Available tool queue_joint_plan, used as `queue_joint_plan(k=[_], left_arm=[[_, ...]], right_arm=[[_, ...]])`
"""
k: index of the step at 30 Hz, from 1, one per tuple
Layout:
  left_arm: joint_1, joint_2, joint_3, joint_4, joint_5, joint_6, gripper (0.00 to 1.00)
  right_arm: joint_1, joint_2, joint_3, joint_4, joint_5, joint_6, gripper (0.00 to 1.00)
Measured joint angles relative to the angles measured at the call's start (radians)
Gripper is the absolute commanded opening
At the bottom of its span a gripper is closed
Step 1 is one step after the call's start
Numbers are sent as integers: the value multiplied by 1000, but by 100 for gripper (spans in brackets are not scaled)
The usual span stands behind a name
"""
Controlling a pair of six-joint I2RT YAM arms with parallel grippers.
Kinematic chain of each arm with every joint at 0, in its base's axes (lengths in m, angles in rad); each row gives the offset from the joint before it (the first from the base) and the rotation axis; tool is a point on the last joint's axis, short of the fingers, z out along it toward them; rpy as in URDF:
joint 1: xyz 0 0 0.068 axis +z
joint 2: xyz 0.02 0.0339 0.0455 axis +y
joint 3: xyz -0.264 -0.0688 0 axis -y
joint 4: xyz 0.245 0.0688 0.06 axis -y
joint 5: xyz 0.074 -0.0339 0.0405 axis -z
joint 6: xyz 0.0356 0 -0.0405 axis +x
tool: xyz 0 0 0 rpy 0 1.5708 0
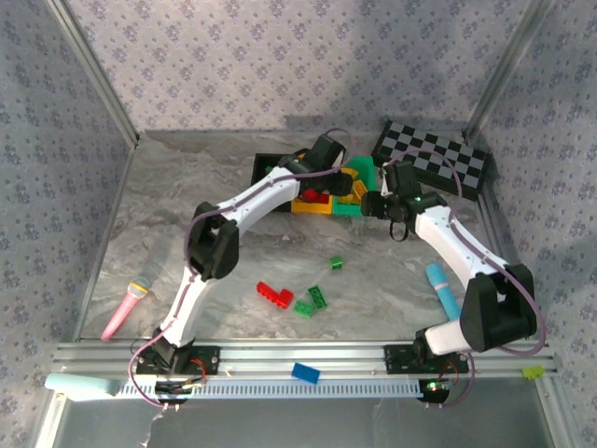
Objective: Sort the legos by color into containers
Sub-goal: Place the lego in the container.
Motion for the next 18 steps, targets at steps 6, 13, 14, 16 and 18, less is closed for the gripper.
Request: queue_joint_plan(k=[6,13,14,16,18], left_arm=[[0,232,373,-61,20,7,44],[7,345,481,-50,40,-10,60],[9,355,485,-42,42,-16,62],[11,366,492,-16,40,-20,66],[13,366,499,-13,37,-24,68]], right_arm=[[-4,-55,-37,-10,-3,5,57],[-9,-105,-75,-20,-11,8,58],[-9,-107,-77,-21,-14,8,58],[-8,-109,-78,-24,-21,8,58],[-8,-111,-79,-24,-27,9,58]])
